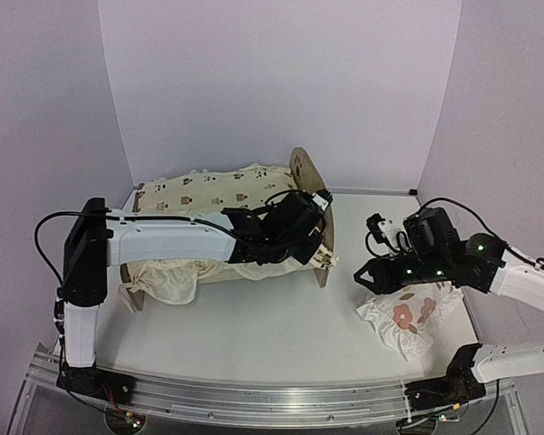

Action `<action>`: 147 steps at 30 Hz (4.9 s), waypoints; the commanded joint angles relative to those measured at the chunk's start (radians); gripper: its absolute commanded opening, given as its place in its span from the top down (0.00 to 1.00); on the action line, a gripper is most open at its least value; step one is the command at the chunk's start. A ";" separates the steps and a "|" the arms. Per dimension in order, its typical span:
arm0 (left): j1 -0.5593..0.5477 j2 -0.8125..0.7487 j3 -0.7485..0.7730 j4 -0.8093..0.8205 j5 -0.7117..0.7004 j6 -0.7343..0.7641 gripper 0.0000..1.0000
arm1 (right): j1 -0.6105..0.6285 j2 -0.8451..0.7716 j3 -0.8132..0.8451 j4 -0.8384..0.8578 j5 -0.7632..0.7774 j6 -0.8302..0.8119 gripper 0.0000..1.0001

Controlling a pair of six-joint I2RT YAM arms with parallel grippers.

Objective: Set up the pet bed

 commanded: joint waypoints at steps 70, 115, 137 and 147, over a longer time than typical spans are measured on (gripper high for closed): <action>0.064 -0.307 -0.003 -0.027 -0.048 0.039 1.00 | -0.005 0.180 0.231 0.176 -0.274 -0.078 0.37; 0.064 -0.321 -0.030 -0.004 -0.047 0.061 1.00 | -0.004 0.515 0.577 0.217 0.102 -0.439 1.00; 0.064 -0.246 -0.018 -0.035 0.033 0.012 1.00 | -0.004 0.575 0.525 0.176 0.149 -0.379 0.54; 0.062 -0.134 0.099 -0.141 0.098 -0.007 1.00 | -0.005 0.407 0.482 0.093 0.163 -0.217 0.40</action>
